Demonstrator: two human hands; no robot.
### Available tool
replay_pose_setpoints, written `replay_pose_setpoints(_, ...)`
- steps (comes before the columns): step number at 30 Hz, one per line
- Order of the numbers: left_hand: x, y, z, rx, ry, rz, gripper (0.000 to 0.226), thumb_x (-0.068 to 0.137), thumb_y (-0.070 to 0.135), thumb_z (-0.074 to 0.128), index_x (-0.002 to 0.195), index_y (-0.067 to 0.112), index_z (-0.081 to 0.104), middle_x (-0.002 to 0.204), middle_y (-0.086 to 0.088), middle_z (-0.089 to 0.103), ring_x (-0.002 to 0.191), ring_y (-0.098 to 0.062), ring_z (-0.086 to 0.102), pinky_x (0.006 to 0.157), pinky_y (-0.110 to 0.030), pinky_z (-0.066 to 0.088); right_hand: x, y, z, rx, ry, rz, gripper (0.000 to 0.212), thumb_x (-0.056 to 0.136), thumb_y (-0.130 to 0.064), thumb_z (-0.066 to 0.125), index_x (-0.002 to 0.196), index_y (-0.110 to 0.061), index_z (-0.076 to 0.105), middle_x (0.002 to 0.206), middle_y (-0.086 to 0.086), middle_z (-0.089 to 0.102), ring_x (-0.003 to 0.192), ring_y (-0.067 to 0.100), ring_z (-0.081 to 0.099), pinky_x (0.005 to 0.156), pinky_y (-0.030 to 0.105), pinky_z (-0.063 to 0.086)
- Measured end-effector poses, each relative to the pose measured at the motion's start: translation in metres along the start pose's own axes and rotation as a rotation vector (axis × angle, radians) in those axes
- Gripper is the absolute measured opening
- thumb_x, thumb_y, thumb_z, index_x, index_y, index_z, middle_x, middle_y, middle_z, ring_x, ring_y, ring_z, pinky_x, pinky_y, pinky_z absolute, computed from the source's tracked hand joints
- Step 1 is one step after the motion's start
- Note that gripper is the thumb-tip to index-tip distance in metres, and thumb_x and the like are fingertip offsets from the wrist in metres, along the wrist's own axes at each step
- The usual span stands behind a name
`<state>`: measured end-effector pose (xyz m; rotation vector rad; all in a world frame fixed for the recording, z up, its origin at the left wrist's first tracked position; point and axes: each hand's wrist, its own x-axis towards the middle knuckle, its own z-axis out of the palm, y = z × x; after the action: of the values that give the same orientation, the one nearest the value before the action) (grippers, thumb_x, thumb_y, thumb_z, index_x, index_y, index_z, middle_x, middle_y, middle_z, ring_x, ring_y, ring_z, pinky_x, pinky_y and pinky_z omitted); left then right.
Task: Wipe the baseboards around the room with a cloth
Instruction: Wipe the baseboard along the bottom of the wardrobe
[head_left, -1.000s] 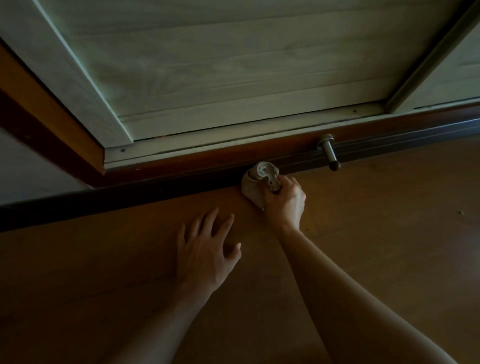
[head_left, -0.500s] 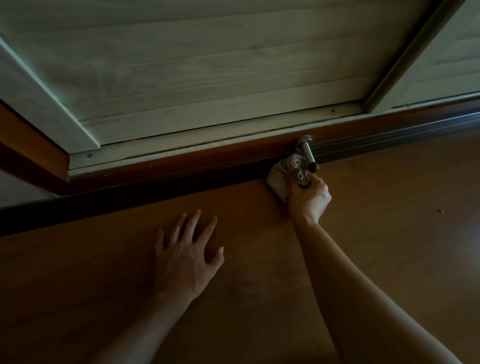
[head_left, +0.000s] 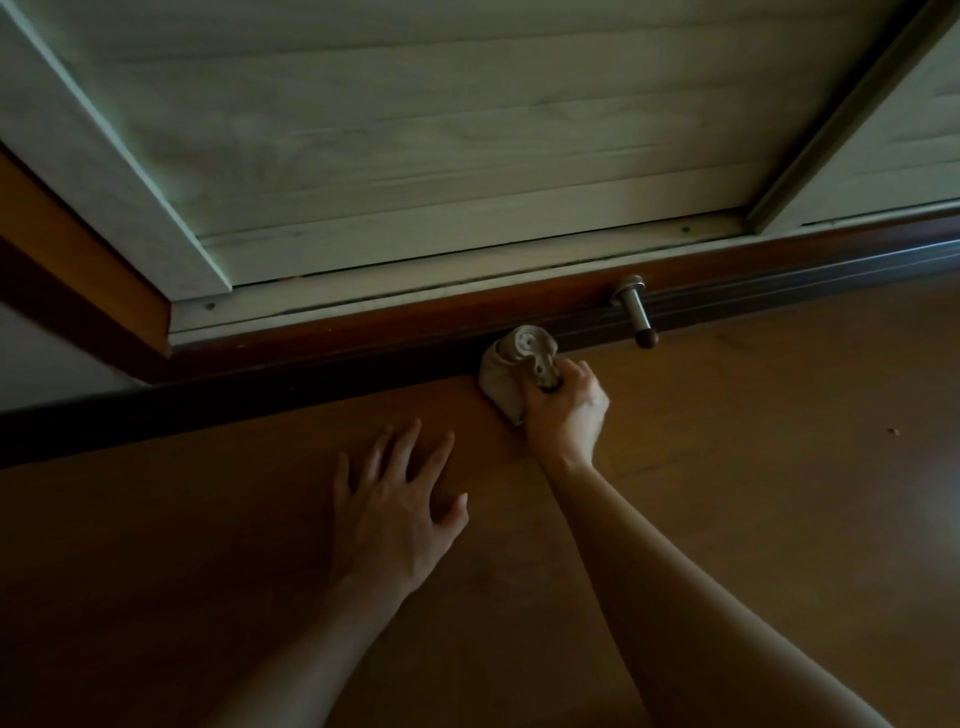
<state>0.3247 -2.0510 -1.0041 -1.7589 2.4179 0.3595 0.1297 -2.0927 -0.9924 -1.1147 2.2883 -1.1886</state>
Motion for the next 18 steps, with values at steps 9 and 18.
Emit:
replay_pose_setpoints(9, 0.006, 0.042, -0.002, -0.057, 0.045, 0.074, 0.072, 0.089, 0.075, 0.026, 0.154, 0.047, 0.016, 0.166, 0.007, 0.011, 0.151, -0.02, 0.013, 0.121, -0.055, 0.01, 0.019, 0.009, -0.028, -0.013, 0.071, 0.139, 0.025, 0.089, -0.025, 0.069, 0.109, -0.012, 0.07, 0.108, 0.004, 0.066, 0.104, 0.024, 0.06, 0.091, 0.042, 0.05)
replay_pose_setpoints(18, 0.027, 0.104, 0.008, -0.081, 0.069, 0.181, 0.074, 0.09, 0.075, 0.029, 0.155, 0.046, 0.009, 0.168, 0.008, 0.003, 0.153, -0.018, 0.005, 0.123, -0.053, 0.007, 0.087, 0.055, -0.096, -0.067, 0.159, 0.269, 0.021, 0.088, -0.028, 0.069, 0.1, -0.011, 0.072, 0.1, 0.005, 0.068, 0.096, 0.022, 0.062, 0.087, 0.04, 0.052)
